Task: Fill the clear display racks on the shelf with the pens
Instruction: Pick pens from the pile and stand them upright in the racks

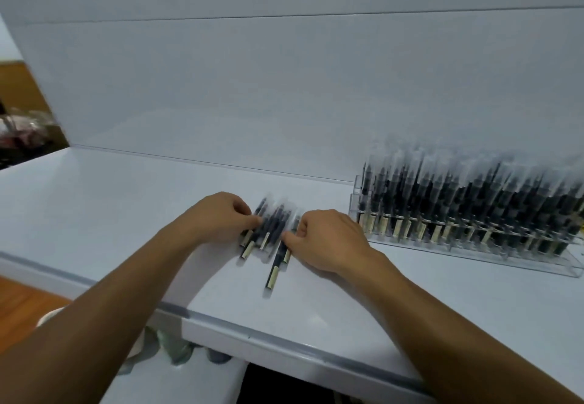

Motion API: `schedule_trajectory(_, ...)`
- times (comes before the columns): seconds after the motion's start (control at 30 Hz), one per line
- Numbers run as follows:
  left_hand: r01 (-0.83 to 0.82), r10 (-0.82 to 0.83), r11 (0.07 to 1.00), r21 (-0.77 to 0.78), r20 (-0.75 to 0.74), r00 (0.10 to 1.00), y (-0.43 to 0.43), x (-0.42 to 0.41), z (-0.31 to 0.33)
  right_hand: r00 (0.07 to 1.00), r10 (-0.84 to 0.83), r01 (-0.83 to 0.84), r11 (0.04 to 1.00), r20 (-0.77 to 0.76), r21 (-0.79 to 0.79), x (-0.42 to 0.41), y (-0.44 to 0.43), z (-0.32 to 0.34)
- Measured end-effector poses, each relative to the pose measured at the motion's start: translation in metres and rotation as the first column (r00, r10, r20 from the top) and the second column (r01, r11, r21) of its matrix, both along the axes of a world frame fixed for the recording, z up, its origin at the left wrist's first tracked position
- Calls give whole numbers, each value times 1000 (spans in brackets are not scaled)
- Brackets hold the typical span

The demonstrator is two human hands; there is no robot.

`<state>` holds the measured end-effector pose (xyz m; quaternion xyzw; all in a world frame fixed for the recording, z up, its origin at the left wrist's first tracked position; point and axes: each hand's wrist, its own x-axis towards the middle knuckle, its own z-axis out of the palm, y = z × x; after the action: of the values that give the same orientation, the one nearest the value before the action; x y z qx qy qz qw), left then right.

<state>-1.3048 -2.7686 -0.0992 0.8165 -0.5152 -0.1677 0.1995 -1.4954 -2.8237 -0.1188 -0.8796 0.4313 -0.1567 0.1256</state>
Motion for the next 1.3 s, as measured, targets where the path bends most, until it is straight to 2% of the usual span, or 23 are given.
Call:
schedule_trajectory(0.17,-1,5,987,158,-25,1000,-26,1,16,999,-5,5,1000,35,4,-1,-1,-7)
schedule_trajectory(0.37,28,-19,929,368,-29,999,-52,3,30,999,-16,16,1000,38,-10,0,-4,-10)
schedule_trajectory(0.6,30,-51,869,493,29,998,-68,-1,34,998,-42,46,994,52,-96,4,-5,-16)
schedule_trajectory(0.73,20,-23,924,383,5,1000,-59,1,30,995,-64,65,998,80,-12,2,-5,-13)
schedule_trajectory(0.83,2,18,964,267,-73,997,-44,9,23,996,-63,62,998,57,17,0,-2,-9)
schedule_trajectory(0.97,-62,67,998,30,-216,974,-23,17,24,997,-8,4,999,-75,-43,-6,4,4)
schedule_trajectory(1.1,-35,-33,983,-180,-359,933,-5,3,33,978,27,-30,999,-207,-11,-14,8,22)
schedule_trajectory(1.2,4,-129,952,-305,-389,912,5,-17,38,989,16,-9,999,-150,42,-28,16,24)
schedule_trajectory(1.3,43,-225,915,-401,-420,879,12,-37,40,1000,-19,18,998,22,65,-53,21,21)
